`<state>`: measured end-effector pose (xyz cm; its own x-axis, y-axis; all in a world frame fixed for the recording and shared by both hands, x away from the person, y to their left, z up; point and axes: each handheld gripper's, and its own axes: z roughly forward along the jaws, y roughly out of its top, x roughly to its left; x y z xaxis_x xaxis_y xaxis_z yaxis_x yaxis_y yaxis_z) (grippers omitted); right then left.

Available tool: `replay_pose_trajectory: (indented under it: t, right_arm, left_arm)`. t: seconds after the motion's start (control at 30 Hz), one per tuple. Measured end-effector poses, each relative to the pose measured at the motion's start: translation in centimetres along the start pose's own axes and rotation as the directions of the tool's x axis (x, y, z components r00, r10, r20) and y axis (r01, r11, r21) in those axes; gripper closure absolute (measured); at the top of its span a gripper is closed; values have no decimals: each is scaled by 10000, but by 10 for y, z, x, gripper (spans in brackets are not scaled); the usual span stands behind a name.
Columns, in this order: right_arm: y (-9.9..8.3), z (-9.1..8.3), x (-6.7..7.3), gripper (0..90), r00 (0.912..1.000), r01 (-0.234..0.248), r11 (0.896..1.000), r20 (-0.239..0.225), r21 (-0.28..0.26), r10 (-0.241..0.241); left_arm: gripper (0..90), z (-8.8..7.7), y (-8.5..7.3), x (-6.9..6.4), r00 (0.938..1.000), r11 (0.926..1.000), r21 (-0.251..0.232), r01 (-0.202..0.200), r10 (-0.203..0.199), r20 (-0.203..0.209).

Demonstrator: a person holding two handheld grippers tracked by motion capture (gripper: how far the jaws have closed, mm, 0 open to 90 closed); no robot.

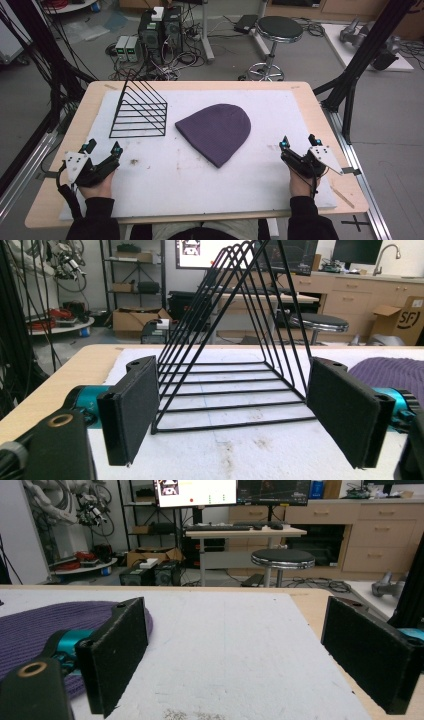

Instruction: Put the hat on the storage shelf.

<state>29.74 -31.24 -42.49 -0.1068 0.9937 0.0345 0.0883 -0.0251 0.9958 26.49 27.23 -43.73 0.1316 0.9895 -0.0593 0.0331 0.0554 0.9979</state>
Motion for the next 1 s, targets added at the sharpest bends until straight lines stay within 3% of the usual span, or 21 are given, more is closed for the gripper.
replay_pose_trajectory:
  t: [0.73,1.0]
  right_arm:
    - [0,0,-1,108,9997,-228,9997,81,52,227]
    - [5,-2,-1,108,9999,-91,9998,77,-197,92]
  left_arm:
    - [218,-1,0,1,9999,9999,-18,129,-128,99]
    - [218,0,-1,0,9999,9999,12,122,-122,121]
